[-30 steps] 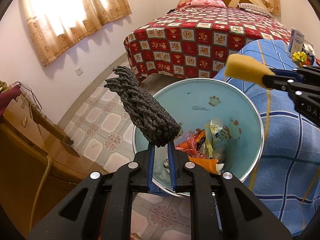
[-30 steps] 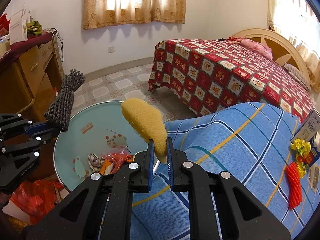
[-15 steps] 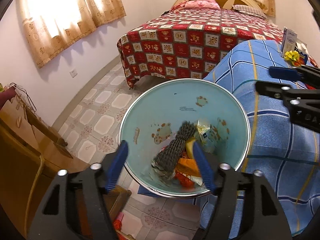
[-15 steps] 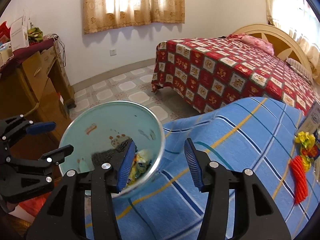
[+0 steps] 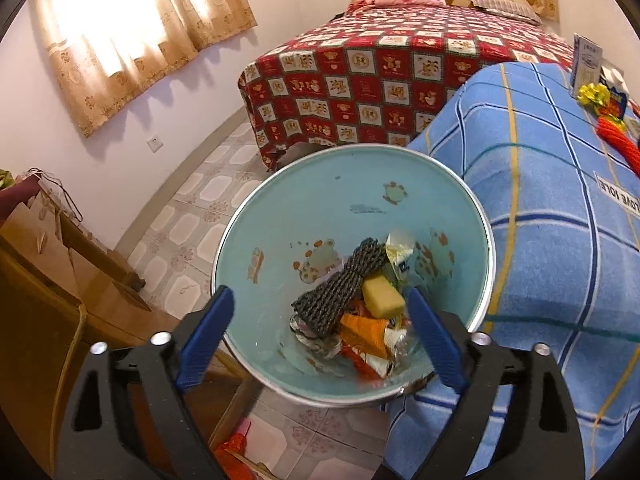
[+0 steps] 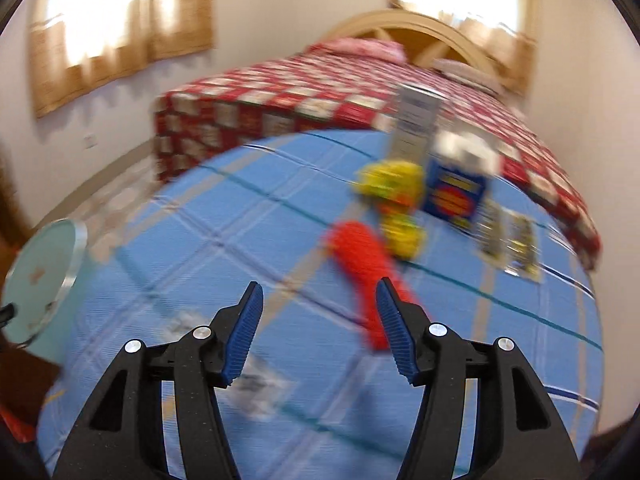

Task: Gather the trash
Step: 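Grasp the red-orange mesh net with the right tool while the left tool grasps the yellow-green wrapper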

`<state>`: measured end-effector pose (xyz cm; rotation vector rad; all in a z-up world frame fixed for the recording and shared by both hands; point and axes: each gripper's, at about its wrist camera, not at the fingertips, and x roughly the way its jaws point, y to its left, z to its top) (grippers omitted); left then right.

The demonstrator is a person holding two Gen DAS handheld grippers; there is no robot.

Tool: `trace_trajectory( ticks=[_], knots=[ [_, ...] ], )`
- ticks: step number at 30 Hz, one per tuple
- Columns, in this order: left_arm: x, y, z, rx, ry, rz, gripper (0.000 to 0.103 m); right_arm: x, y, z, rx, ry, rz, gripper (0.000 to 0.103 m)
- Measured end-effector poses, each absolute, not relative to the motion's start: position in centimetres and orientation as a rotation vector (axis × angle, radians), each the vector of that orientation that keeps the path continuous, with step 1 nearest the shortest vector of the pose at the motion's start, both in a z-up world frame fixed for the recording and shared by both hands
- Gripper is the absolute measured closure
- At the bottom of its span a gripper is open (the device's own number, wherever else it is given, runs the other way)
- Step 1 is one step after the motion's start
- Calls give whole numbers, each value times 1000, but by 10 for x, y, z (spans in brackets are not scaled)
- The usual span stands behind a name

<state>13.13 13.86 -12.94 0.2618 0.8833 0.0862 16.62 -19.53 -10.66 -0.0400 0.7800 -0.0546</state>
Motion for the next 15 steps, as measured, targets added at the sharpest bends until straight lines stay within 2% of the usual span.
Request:
trace_trajectory(
  ticks=[12, 13, 14, 15],
  knots=[
    [157, 123, -125, 228, 887, 106, 12, 189, -231, -130, -37, 895, -4, 46],
    [159, 122, -125, 227, 889, 105, 12, 192, -232, -134, -36, 919, 14, 49],
    [161, 119, -125, 226, 891, 103, 12, 195, -230, -135, -35, 932, 24, 66],
    [163, 117, -126, 226, 893, 101, 12, 195, -229, -134, -35, 932, 29, 77]
  ],
)
